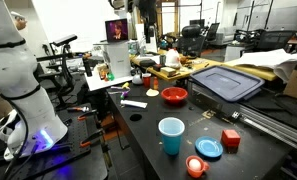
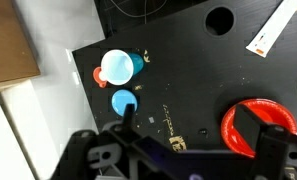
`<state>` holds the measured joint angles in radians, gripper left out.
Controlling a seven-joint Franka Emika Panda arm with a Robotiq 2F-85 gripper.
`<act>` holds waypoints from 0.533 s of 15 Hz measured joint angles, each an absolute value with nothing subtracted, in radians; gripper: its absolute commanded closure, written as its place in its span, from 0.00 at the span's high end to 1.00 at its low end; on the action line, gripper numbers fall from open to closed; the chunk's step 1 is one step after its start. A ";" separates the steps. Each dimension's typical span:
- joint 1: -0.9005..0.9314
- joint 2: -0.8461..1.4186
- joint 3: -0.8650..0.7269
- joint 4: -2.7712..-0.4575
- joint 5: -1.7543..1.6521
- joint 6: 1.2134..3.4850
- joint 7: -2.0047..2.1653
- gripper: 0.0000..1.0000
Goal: Move the stacked blue cups to the right.
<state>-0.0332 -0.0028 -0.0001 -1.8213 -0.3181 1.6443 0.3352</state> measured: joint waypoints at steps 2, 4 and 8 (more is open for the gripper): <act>-0.033 -0.004 0.000 -1.799 -0.272 1.612 0.315 1.00; -0.034 -0.004 -0.001 -1.777 -0.225 1.582 0.293 1.00; -0.034 -0.003 -0.003 -1.761 -0.194 1.555 0.287 1.00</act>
<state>-0.0342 -0.0032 -0.0034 -1.7615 -0.1940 1.5551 0.2867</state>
